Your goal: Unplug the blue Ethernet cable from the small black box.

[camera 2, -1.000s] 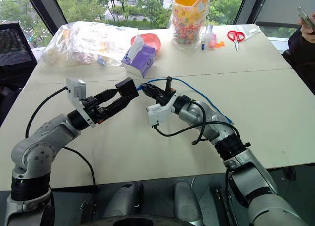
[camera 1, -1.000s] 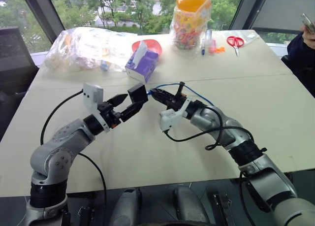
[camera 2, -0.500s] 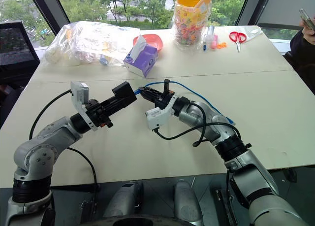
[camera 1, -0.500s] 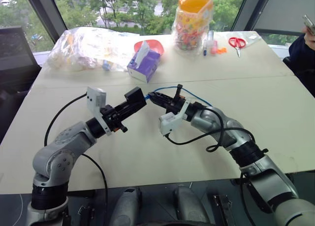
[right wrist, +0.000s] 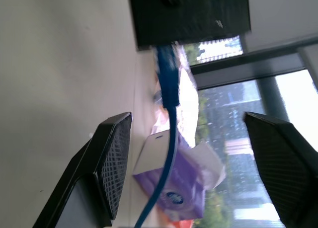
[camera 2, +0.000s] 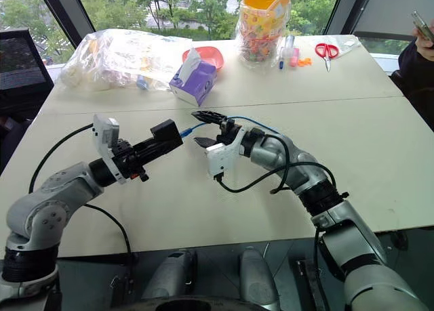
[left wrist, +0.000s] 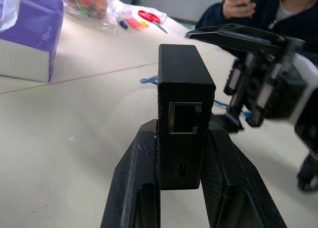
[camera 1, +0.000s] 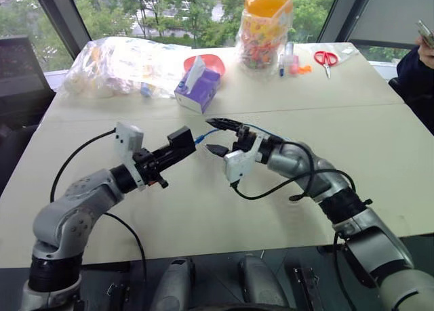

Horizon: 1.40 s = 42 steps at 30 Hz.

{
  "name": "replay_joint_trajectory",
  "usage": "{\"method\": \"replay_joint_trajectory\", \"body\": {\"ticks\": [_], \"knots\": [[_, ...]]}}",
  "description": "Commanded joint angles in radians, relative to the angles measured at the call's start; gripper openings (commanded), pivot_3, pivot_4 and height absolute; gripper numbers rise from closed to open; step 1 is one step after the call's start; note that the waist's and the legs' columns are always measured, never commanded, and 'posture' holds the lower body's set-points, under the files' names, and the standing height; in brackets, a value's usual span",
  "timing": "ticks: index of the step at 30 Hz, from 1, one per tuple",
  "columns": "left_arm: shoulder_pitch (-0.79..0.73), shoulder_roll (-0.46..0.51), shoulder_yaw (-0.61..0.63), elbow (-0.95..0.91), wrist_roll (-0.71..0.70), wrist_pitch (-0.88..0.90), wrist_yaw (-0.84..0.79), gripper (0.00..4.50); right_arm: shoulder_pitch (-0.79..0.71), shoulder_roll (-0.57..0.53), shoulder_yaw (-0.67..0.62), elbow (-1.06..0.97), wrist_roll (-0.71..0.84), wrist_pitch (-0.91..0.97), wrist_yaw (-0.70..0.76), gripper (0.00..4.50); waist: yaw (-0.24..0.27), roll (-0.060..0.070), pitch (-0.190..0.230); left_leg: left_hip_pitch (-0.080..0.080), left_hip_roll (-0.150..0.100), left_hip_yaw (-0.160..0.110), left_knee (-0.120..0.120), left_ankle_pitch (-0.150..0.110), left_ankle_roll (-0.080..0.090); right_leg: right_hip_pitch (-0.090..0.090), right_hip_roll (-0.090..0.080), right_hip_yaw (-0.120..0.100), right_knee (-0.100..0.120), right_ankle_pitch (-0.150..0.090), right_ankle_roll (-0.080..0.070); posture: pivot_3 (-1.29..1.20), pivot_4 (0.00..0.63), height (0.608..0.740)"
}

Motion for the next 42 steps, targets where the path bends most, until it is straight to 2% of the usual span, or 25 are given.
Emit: {"method": "replay_joint_trajectory", "body": {"ticks": [1,7,10,12,19,26,40,42], "knots": [[0.020,0.073,0.023,-0.047,-0.015,-0.034,-0.137,0.48,-0.024,-0.015,-0.046,-0.040,0.349,0.146,0.309,3.63,0.000,-0.001,0.002,0.000,0.000,0.000,0.000,0.000,0.000,0.000,0.000,0.000,0.000,0.000,0.000,0.00,0.150,0.726],[0.024,0.169,0.034,-0.023,-0.047,-0.021,-0.292,0.48,-0.096,-0.038,-0.107,-0.105,0.771,0.575,0.728,3.63,0.001,0.000,0.009,0.000,0.001,-0.001,0.001,0.000,0.000,0.001,0.000,-0.001,0.000,0.000,0.000,0.00,0.150,0.726],[0.010,0.178,0.034,-0.009,-0.044,-0.028,-0.318,0.48,-0.154,-0.061,-0.122,-0.124,0.918,0.837,0.881,3.63,0.001,0.002,0.011,0.000,0.001,-0.001,0.000,0.000,0.000,0.000,-0.001,-0.001,0.000,0.000,-0.001,0.00,0.150,0.726],[-0.001,0.175,0.035,0.002,-0.035,-0.041,-0.330,0.48,-0.187,-0.063,-0.136,-0.116,0.979,0.948,0.941,3.63,0.002,0.001,0.011,0.000,0.001,-0.001,0.000,0.000,0.000,0.000,-0.001,-0.001,-0.001,0.000,-0.001,0.00,0.150,0.726],[-0.027,0.184,0.039,0.015,-0.032,-0.049,-0.360,0.48,-0.220,-0.045,-0.126,-0.089,0.973,1.063,1.032,3.63,0.002,0.001,0.013,-0.002,0.001,-0.001,-0.001,-0.001,0.000,-0.002,-0.001,-0.002,-0.002,0.000,0.000,0.00,0.150,0.726],[-0.056,0.181,0.036,0.007,-0.042,-0.040,-0.361,0.48,-0.236,0.051,-0.109,-0.019,0.910,1.039,1.024,3.63,0.001,0.002,0.014,-0.002,0.001,-0.001,-0.001,-0.001,0.000,-0.003,0.000,-0.002,-0.001,0.000,0.000,0.00,0.150,0.726],[-0.077,0.169,0.029,0.013,-0.034,-0.042,-0.347,0.48,-0.263,0.102,-0.119,0.075,0.848,1.036,1.036,3.63,0.000,0.001,0.015,-0.003,0.001,-0.001,-0.001,-0.001,0.000,-0.004,-0.001,-0.002,-0.001,0.002,0.003,0.00,0.150,0.726],[-0.081,0.167,0.030,0.018,-0.032,-0.043,-0.345,0.48,-0.269,0.109,-0.121,0.084,0.844,1.037,1.037,3.10,0.000,0.001,0.015,-0.003,0.001,-0.001,-0.001,-0.001,0.000,-0.004,-0.001,-0.002,-0.001,0.002,0.003,0.00,0.150,0.726]]}}
